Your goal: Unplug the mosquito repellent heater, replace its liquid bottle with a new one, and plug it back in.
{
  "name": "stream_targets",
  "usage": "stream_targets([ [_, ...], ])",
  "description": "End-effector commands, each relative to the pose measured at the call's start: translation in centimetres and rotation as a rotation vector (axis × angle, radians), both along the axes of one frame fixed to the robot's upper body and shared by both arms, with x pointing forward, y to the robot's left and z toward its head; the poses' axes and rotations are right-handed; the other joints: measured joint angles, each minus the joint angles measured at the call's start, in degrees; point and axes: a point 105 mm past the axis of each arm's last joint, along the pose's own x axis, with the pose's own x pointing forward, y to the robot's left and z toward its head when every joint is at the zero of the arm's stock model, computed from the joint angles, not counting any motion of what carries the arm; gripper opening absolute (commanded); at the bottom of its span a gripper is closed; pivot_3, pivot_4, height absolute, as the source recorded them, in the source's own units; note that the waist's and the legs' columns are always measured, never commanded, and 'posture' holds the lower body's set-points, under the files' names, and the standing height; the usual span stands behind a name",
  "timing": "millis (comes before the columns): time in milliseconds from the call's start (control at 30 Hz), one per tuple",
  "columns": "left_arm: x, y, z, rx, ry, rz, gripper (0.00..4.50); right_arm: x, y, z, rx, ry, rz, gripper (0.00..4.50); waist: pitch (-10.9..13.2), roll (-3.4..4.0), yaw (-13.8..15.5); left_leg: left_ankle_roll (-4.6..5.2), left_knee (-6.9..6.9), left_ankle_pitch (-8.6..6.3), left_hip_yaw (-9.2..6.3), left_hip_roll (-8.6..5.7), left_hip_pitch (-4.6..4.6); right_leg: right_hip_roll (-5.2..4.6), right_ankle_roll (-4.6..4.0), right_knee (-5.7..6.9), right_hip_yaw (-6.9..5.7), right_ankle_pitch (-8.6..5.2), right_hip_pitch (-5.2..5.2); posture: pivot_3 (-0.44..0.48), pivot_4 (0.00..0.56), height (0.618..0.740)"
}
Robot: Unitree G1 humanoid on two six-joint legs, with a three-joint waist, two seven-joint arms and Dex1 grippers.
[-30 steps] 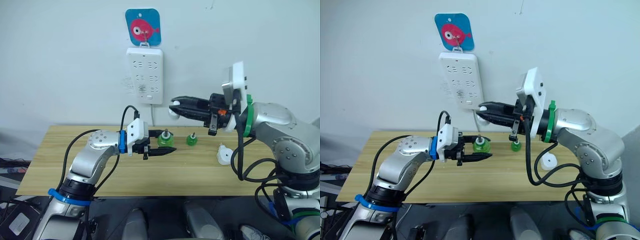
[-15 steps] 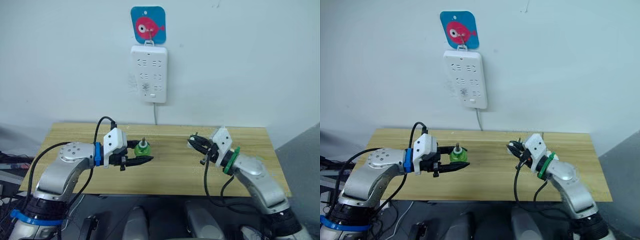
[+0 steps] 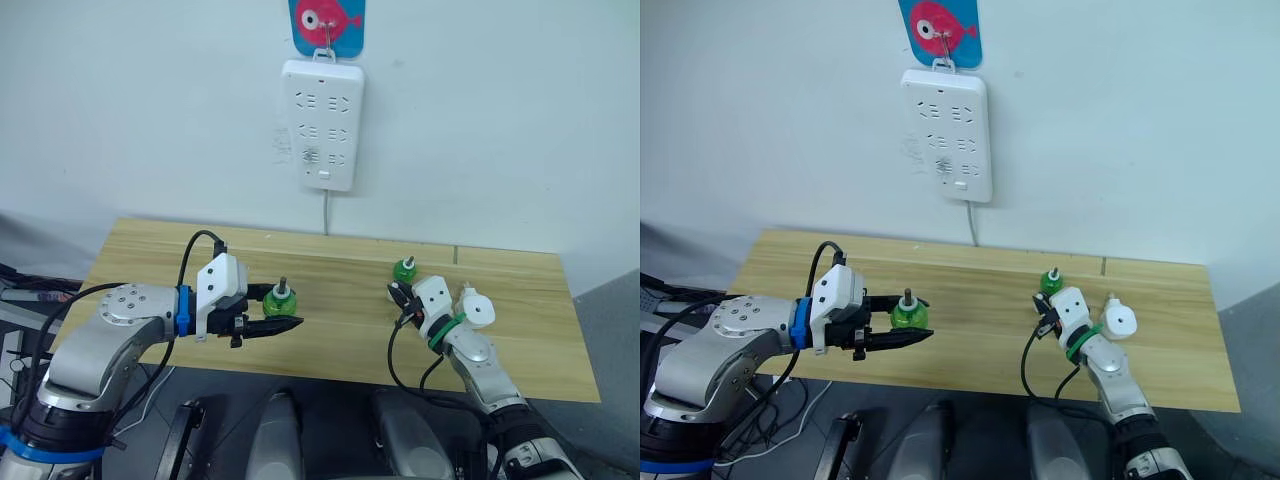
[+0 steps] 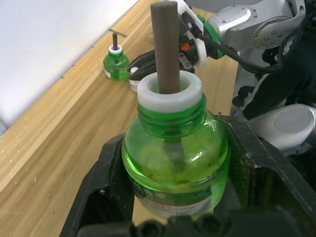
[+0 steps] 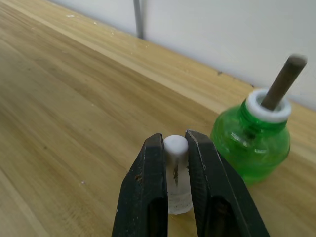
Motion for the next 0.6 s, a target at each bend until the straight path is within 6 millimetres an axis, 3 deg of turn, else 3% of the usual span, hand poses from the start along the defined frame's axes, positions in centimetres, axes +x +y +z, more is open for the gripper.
stream_targets([
  [33,-0.3,-0.2,0.7,-0.007,-0.027,-0.011,2.31,0.0,-0.3,0.5,0.034,-0.019,-0.010,1.60,0.1,0.02,0.1,0.00,0.00,0.00,0.00,0.00,0.00,0.00,0.00,0.00,0.00,0.00,0.00,-0.005,0.336,0.740],
  [167,0.0,-0.5,0.7,-0.016,-0.033,-0.023,2.31,-0.4,-0.7,2.0,0.035,-0.060,0.011,2.78,0.2,0.05,0.1,-0.01,0.00,0.00,0.00,-0.01,-0.01,-0.02,0.01,-0.01,0.00,-0.01,-0.01,-0.024,0.326,0.740],
  [267,0.5,-1.2,0.9,-0.043,-0.045,-0.050,2.31,-2.1,0.0,4.8,0.037,-0.082,0.131,3.75,0.2,0.07,0.1,-0.01,-0.01,0.00,0.00,-0.02,-0.04,-0.03,0.02,-0.03,0.00,-0.01,-0.02,-0.061,0.304,0.740],
  [467,1.4,-4.0,1.7,-0.113,-0.065,-0.188,2.31,-7.1,3.5,12.1,0.033,0.007,0.539,3.76,0.1,0.04,-0.3,-0.02,0.13,0.01,-0.02,-0.02,-0.11,-0.04,0.10,-0.05,-0.03,-0.03,0.00,-0.166,0.243,0.740],
  [600,2.0,-5.5,2.1,-0.138,-0.083,-0.252,2.31,-8.5,5.0,15.8,0.017,0.011,0.692,3.76,-0.1,-0.17,-1.7,-0.02,0.23,0.01,-0.05,-0.02,-0.11,-0.04,0.11,-0.05,-0.09,-0.03,0.04,-0.202,0.211,0.740],
])
